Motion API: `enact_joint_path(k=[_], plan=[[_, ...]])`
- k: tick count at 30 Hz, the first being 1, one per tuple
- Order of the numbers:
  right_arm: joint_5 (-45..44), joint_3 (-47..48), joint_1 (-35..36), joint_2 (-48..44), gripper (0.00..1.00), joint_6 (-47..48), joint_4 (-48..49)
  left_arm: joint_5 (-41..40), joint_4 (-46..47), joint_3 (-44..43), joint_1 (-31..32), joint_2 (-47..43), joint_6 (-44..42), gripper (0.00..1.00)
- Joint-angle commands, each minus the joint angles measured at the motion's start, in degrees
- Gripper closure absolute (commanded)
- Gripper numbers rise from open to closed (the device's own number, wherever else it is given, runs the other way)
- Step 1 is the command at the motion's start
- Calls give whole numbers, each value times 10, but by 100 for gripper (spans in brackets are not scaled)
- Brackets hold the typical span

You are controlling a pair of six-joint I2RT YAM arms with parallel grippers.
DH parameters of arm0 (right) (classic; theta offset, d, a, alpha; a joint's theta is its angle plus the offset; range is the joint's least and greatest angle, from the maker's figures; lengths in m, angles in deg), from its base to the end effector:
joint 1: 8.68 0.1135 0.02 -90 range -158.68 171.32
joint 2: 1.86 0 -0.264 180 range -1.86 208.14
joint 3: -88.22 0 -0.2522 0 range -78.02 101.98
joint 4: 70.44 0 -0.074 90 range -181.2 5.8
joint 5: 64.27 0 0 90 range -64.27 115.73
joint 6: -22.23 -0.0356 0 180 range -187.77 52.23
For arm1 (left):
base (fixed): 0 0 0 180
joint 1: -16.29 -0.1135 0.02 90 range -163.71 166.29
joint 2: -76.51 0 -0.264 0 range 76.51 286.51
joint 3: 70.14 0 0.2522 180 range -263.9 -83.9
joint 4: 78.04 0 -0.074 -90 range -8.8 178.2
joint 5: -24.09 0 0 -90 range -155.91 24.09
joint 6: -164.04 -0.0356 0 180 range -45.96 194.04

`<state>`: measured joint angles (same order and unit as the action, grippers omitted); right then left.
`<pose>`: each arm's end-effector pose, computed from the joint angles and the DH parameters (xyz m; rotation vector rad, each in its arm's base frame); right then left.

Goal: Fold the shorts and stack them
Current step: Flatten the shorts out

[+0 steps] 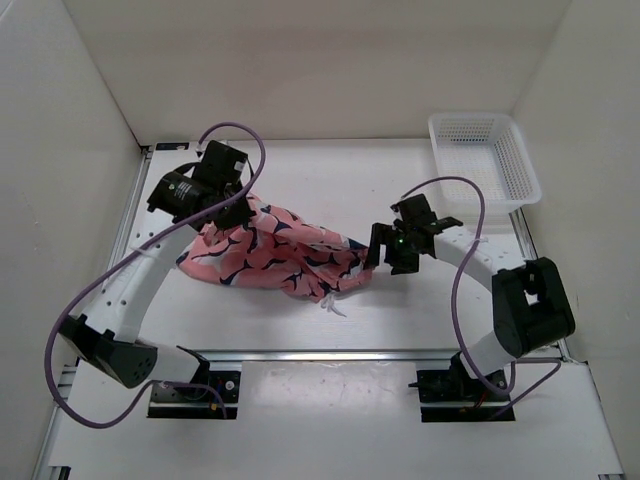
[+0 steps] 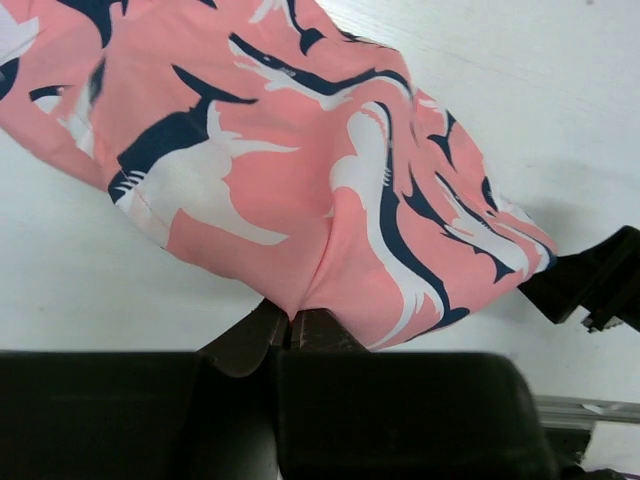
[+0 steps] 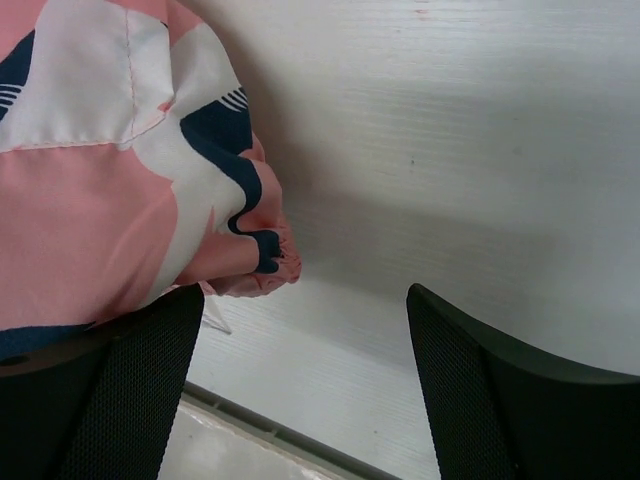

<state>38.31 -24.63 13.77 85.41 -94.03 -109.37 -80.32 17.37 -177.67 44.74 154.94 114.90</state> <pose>0.2745 0.1218 0.1972 0.0074 2.6818 0.5752 0.2230 -0.1108 0.4054 -0.3681 2.4770 -0.1817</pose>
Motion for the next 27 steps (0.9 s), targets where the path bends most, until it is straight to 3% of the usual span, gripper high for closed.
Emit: enact_joint_path(k=[1,5,8,11,12,16,19,20,23,25,27], plan=[[-24,45,29,12,13,22,16,0,-32,-27,-18,4,-37,90],[-41,79,57,53,17,11,35,13,-37,-33,-60,-9,-55,90],[-20,84,71,75,38,3,84,37,-37,-39,-87,-9,-61,90],[37,68,76,80,81,-23,128,44,-37,-46,-100,-9,-72,90],[43,68,82,80,100,-23,136,44,-37,-52,-109,-9,-78,90],[-26,113,82,74,100,-24,93,58,-5,-72,-144,19,-106,90],[-96,219,64,80,100,10,40,71,10,-132,-178,72,-132,90],[-105,299,44,97,100,19,25,76,16,-161,-186,91,-138,90],[-141,435,2,139,100,38,-17,65,16,-307,-217,173,-152,90],[-141,583,-20,171,100,52,-45,65,-4,-439,-243,231,-152,90],[-160,700,-20,186,100,73,-63,132,6,-509,-275,254,-141,90]])
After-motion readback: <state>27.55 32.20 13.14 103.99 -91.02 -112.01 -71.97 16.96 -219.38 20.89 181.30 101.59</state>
